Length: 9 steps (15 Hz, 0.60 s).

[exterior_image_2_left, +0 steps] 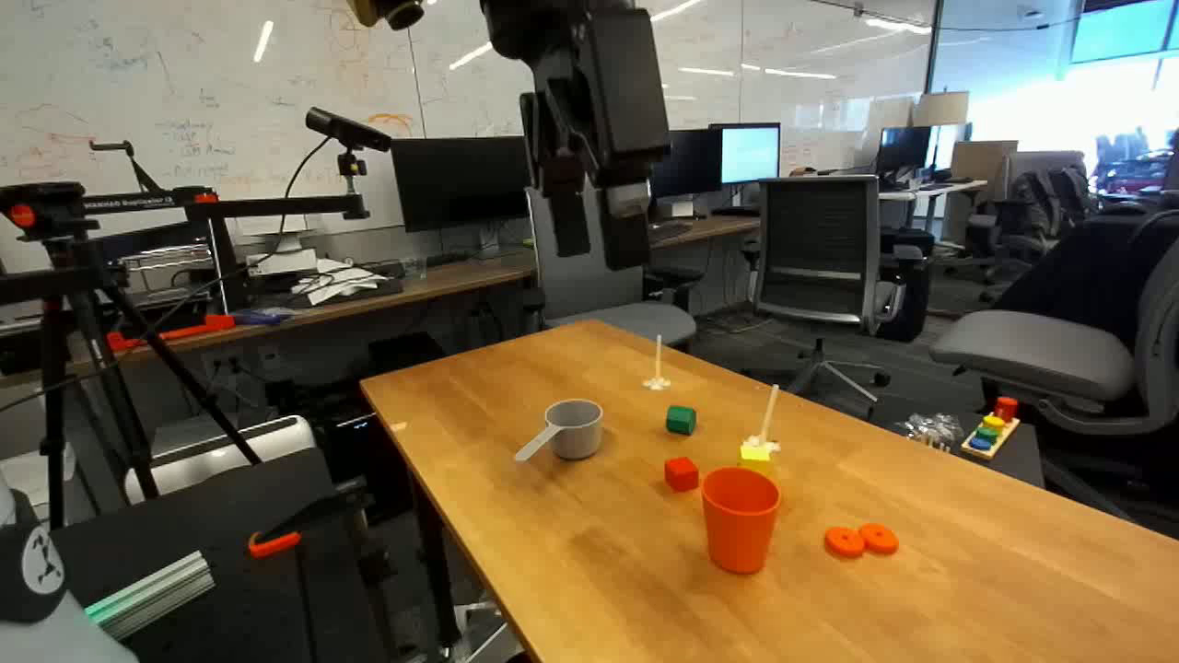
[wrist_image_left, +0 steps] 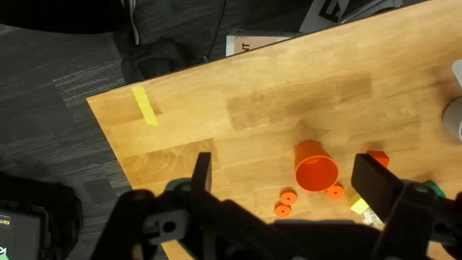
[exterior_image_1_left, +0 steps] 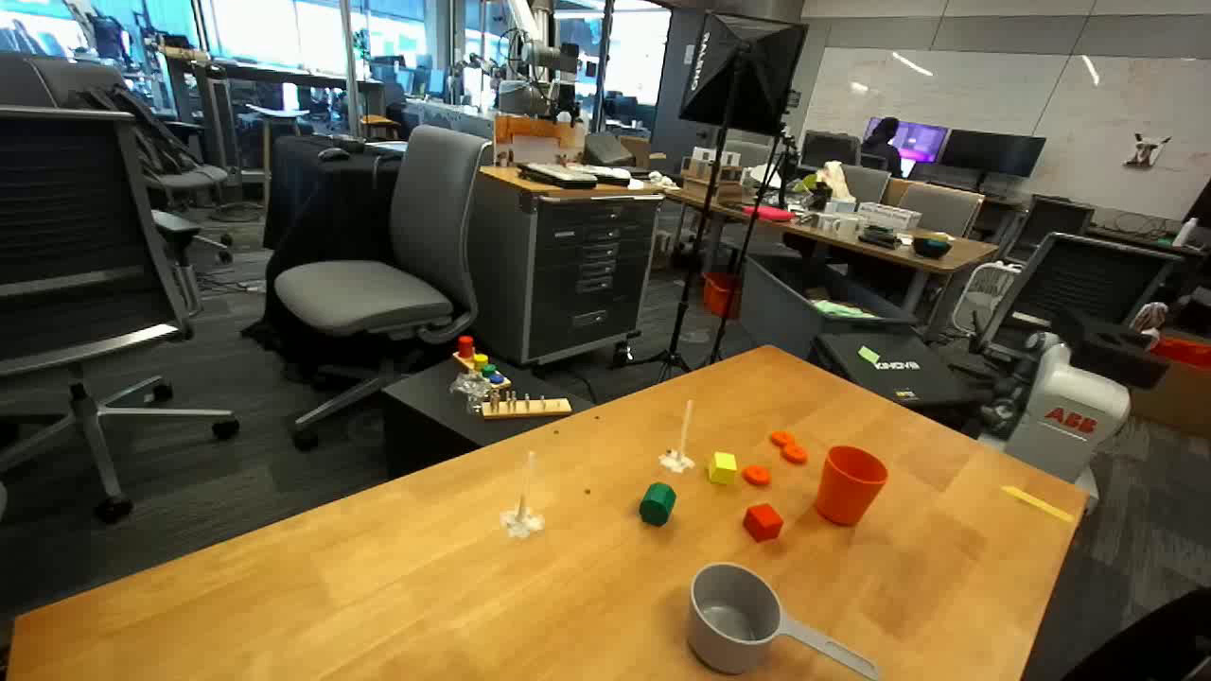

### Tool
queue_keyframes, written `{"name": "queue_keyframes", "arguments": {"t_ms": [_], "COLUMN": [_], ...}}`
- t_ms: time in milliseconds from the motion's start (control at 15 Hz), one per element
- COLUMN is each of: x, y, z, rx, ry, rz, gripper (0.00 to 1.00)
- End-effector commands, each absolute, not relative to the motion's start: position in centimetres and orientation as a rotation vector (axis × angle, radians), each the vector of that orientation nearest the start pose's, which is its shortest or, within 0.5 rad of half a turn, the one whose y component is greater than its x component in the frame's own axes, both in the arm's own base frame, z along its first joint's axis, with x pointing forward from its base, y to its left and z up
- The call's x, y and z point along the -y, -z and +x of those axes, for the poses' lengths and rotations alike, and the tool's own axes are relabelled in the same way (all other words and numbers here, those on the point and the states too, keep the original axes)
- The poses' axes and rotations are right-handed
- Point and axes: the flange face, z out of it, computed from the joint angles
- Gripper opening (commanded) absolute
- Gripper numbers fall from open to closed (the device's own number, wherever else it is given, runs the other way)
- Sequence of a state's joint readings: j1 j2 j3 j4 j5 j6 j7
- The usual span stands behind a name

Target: Get the yellow, green and orange blocks from the table and put them in the gray pot

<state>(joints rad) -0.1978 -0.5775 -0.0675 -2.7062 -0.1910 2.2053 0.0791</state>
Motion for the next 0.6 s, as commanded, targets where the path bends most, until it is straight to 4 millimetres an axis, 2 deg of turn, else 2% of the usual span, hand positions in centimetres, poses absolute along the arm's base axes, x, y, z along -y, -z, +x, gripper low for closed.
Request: {"name": "queue_keyframes", "arguments": {"t_ms": [0, 400, 533], "x": [10.0, 10.1, 10.1], "y": [-41.1, -41.1, -40.5], "z": [34.9, 35.1, 36.4], "rx": [-0.371, -0.359, -0.41], "ry": [0.111, 0.13, 0.168], "rz": [-3.246, -3.25, -3.261], "gripper": [1.0, 1.0, 1.0]}}
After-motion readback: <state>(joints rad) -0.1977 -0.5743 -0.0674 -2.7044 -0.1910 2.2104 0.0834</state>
